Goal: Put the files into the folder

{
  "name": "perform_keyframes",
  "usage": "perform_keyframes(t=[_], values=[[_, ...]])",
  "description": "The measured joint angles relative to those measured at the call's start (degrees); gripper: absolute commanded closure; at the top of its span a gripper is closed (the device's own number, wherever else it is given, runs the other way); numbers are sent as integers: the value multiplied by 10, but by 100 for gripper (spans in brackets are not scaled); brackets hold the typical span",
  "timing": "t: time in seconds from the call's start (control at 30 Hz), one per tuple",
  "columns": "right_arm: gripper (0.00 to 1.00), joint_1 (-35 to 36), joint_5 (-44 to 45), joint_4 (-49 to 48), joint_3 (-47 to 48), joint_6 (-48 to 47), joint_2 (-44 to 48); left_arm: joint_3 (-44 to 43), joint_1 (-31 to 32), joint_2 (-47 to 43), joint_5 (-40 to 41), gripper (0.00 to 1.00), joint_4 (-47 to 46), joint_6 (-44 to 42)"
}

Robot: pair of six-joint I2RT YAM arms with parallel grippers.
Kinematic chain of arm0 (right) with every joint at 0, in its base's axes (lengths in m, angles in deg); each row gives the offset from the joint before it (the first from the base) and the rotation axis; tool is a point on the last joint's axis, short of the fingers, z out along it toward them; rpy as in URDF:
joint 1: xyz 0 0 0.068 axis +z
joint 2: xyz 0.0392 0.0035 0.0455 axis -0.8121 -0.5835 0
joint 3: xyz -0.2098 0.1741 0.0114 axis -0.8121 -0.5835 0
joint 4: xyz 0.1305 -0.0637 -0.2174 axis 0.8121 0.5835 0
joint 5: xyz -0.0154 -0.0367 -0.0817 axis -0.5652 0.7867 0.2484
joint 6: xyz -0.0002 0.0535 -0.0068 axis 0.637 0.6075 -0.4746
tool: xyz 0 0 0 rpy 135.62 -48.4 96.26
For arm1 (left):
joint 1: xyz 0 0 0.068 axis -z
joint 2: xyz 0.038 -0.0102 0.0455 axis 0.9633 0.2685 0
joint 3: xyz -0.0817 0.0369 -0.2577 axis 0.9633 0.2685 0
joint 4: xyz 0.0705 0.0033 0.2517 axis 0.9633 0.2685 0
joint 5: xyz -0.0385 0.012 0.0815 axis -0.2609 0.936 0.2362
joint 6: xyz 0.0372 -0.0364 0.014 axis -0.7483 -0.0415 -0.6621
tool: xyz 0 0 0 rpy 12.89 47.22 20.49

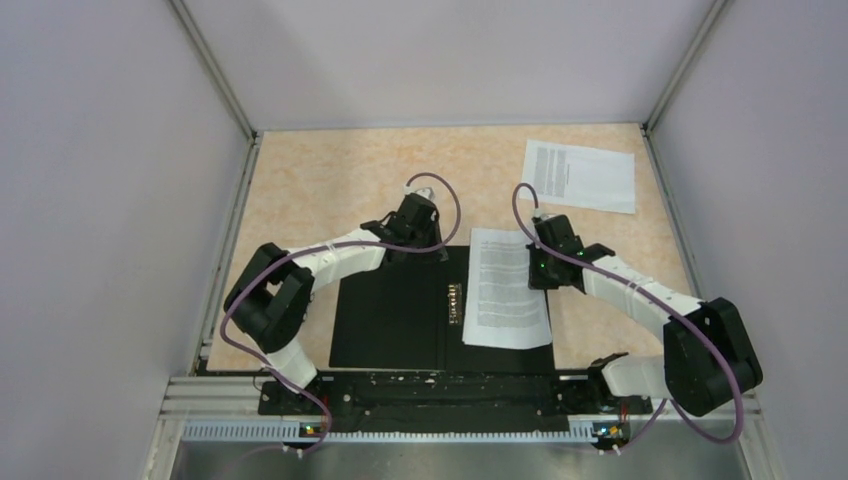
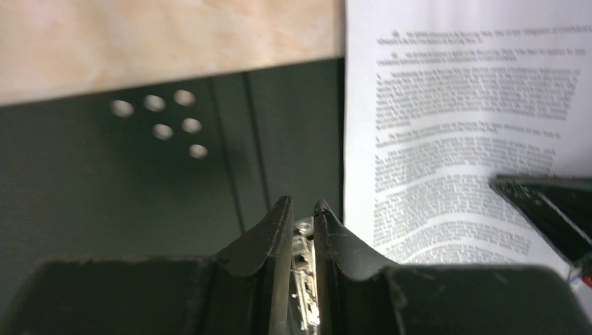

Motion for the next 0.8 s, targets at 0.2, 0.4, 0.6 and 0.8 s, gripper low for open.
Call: perform_keyframes(t=[0.2,0.4,0.6,0.8], values=[[100,10,-10,2,14,-7,-9,1,-47,22,2,80,5,12],[38,13,19,28,38,-2,-21,6,-59,43,7,78,12,25],[17,14,64,71,59,10,-12,22,-59,28,33,67,24,26],[25,15,107,140,104,27,45,68,-59,-82,76,36,58,25]])
